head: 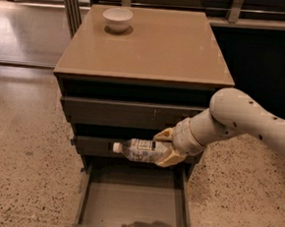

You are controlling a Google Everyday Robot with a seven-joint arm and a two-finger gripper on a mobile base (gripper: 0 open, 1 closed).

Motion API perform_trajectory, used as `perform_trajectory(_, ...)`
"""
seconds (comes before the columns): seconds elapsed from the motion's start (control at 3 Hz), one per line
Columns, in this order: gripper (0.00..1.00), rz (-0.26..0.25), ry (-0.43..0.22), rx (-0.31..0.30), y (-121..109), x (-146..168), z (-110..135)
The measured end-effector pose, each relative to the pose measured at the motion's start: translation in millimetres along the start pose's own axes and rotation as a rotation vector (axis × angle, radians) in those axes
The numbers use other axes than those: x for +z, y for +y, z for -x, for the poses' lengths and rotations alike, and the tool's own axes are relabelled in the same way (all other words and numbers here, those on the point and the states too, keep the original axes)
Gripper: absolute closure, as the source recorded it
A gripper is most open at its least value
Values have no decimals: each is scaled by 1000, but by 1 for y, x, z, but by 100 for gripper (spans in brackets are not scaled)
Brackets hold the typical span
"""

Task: Place blue plastic bottle into bottom drawer

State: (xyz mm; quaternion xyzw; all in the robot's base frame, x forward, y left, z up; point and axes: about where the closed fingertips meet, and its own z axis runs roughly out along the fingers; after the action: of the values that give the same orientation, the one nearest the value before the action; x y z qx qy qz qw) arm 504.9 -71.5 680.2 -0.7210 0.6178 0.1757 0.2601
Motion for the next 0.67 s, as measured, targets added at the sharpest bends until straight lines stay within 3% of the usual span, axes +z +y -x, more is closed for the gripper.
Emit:
perform_trajectory(0.33,100,36,2,46,13,23,-45)
perform_trajectory(0.67,100,75,-44,105,32,68,-107)
